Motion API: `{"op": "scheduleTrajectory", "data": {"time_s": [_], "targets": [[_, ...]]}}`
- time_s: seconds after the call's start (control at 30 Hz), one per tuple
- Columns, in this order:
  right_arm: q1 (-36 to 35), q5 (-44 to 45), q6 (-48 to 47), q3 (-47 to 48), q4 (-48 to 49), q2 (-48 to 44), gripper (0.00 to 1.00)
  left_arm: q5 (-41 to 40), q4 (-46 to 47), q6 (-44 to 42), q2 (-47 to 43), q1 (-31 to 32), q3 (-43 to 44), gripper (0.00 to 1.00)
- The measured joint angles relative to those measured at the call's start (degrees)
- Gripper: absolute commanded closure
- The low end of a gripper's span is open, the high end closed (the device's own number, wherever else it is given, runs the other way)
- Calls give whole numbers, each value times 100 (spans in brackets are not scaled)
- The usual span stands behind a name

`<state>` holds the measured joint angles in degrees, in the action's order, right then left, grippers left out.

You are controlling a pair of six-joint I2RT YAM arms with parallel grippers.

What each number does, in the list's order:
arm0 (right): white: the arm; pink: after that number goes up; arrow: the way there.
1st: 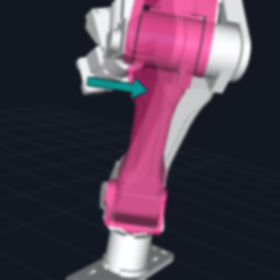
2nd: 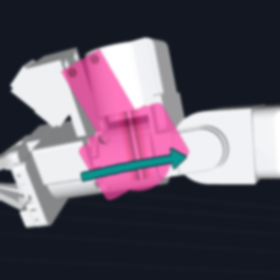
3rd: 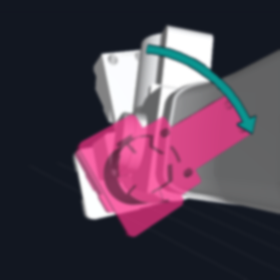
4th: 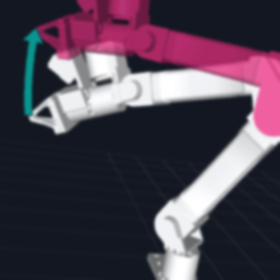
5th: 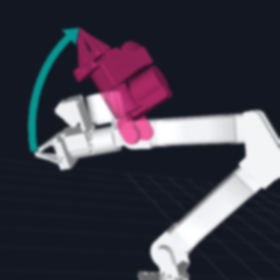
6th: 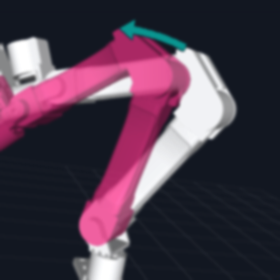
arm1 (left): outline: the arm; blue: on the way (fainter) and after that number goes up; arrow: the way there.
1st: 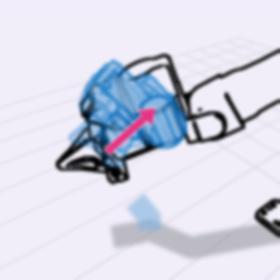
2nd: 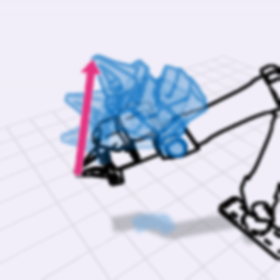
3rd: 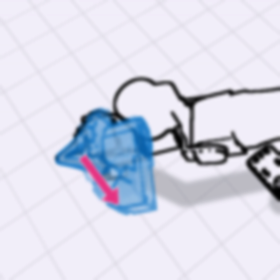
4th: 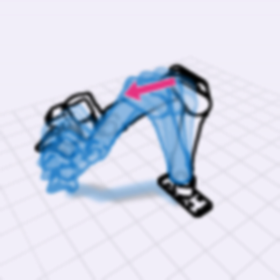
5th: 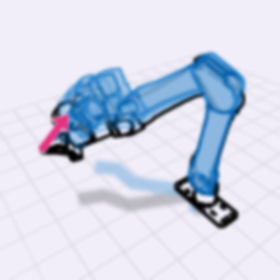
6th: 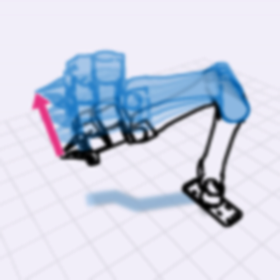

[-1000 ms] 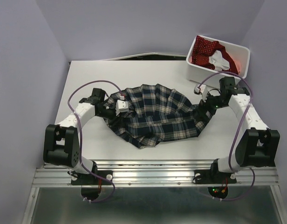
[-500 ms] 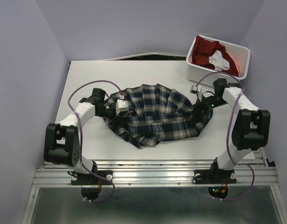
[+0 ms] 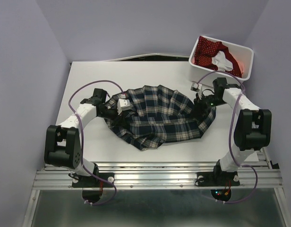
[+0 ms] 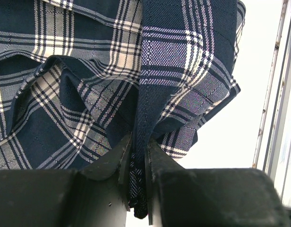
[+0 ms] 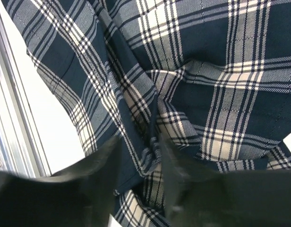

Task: Fold and stack the skirts
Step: Flatten the skirt out

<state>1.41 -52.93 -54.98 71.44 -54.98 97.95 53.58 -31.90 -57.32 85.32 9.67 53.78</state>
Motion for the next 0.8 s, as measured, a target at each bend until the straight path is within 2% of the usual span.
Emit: {"op": "scheduleTrajectory", "data": {"time_s": [0.03,0.07,0.13,0.17,0.2,0.37,0.47,0.57,0.8], "targets": [[-7,-2,44,0,33,0,67,-2,17,42,-2,0,7,85],[-22,4,66,0,59,0,77,-7,37,94,-4,0,7,89],[-37,9,44,0,98,0,87,-17,57,157,-4,0,11,94],[-37,13,46,2,101,0,97,-22,68,221,-4,0,26,95],[-37,24,37,9,90,0,99,-22,85,267,-4,0,37,99],[-37,205,7,129,-52,-146,99,-72,149,734,-4,0,260,100],[-37,356,262,525,-138,-319,99,-413,254,1351,-4,-13,654,100],[-37,463,925,1386,59,-444,99,-979,479,2188,-2,-162,1569,100],[-166,509,2771,4004,1757,-466,99,-2420,1355,3427,2,-264,4559,100]]}}
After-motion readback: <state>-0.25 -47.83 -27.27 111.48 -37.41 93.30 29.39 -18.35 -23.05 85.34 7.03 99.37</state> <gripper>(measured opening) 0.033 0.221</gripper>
